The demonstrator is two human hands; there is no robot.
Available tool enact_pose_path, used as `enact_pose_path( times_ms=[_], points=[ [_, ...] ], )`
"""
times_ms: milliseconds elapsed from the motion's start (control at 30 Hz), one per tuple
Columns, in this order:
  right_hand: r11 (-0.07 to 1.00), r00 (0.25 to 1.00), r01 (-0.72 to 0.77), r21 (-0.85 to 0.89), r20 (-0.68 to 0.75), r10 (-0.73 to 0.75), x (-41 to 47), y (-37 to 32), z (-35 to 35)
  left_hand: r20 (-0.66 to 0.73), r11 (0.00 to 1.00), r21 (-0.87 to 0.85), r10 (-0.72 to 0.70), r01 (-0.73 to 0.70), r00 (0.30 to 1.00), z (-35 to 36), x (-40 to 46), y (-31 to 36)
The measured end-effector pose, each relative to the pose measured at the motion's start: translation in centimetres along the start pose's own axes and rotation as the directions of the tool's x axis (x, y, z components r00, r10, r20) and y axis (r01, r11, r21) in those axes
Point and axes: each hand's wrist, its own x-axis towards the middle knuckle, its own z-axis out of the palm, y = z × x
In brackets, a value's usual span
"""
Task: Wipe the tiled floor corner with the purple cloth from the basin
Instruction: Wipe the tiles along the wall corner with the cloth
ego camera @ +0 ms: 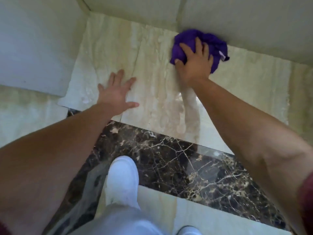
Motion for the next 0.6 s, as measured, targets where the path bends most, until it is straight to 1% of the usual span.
enact_pose_path(
  times_ms=[67, 133, 200, 267, 367, 433, 533, 600],
  points=[
    [1.0, 0.998, 0.025, -0.009, 0.059, -0.025, 1.1, -4.3, 1.0, -0.014, 0.998, 0.001, -0.055, 0.055, 0.998, 0.1, -2.0, -3.2],
    [0.998, 0.991, 0.055, -0.017, 0.121, -0.053, 2.0, -7.7, 1.9, 0.029, 0.991, -0.024, -0.13, 0.13, 0.991, 0.5, -3.4, -5.7],
    [0.985, 0.973, 0.16, -0.07, 0.18, -0.145, 3.1, -9.6, 2.5, 0.075, 0.983, -0.076, -0.161, 0.166, 0.984, 1.5, -4.0, -7.0],
    [0.967, 0.953, 0.228, -0.11, 0.227, -0.199, 4.3, -10.5, 2.7, 0.077, 0.979, -0.128, -0.151, 0.16, 0.986, 2.4, -3.8, -7.4],
    [0.962, 0.96, 0.224, -0.156, 0.208, -0.189, 4.2, -11.7, 3.2, 0.067, 0.977, -0.167, -0.125, 0.134, 0.99, 3.1, -3.7, -7.7],
    [0.952, 0.951, 0.26, -0.162, 0.213, -0.224, 4.3, -13.2, 3.4, 0.065, 0.976, -0.172, -0.123, 0.133, 0.99, 3.3, -3.6, -7.9],
    [0.92, 0.911, 0.364, -0.147, 0.263, -0.318, 5.5, -16.0, 3.8, 0.07, 0.977, -0.174, -0.116, 0.126, 0.991, 3.3, -3.3, -8.0],
    [0.899, 0.888, 0.411, -0.153, 0.293, -0.356, 6.1, -17.9, 4.2, 0.08, 0.977, -0.175, -0.11, 0.123, 0.991, 3.4, -3.2, -8.0]
  ],
)
